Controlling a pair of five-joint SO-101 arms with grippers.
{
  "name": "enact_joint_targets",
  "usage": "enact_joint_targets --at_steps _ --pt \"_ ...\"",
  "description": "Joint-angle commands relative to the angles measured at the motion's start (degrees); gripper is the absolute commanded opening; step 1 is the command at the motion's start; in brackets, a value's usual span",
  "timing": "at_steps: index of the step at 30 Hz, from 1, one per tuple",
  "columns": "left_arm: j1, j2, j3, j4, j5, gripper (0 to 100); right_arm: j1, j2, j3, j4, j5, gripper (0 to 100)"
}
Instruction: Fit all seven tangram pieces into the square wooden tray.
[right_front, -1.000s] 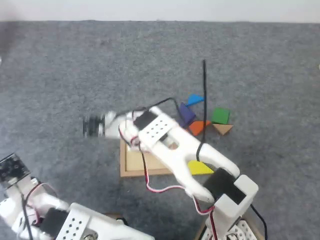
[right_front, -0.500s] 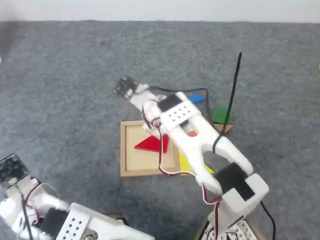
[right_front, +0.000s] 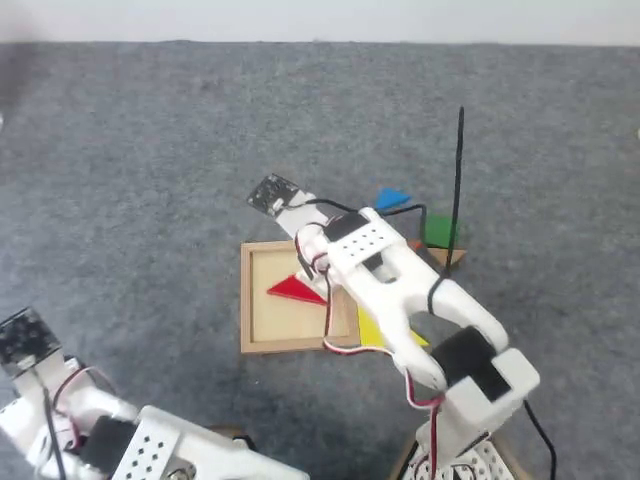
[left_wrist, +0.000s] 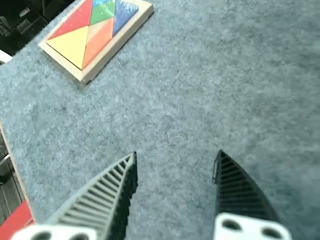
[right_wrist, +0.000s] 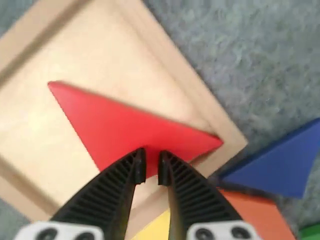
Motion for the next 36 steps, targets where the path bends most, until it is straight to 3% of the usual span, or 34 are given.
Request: enact_joint_targets --at_steps 1,10,19,27,31,36 --pt "0.18 -0.97 -0.22 3.08 -0.26 24 2.51 8.04 -10.55 1.71 -5.54 5.9" --pt "0.18 -0.97 -0.22 3.25 -0.26 24 10.42 19.3 -27.16 6.29 -13.63 5.8" --pt "0.18 -0.97 -0.22 3.34 -0.26 24 9.36 11.3 -25.23 7.78 -13.98 5.8" --pt "0.18 -0.97 -0.22 3.34 -0.26 24 -1.19 7.16 -21.54 6.99 -6.15 6.3" --pt "0.18 -0.88 -0.22 3.34 -0.26 24 -2.24 7.6 -21.71 3.21 -1.14 7.0" --pt "0.09 -0.88 -0.22 3.34 -0.26 24 -2.33 9.98 -21.89 2.24 4.31 16.9"
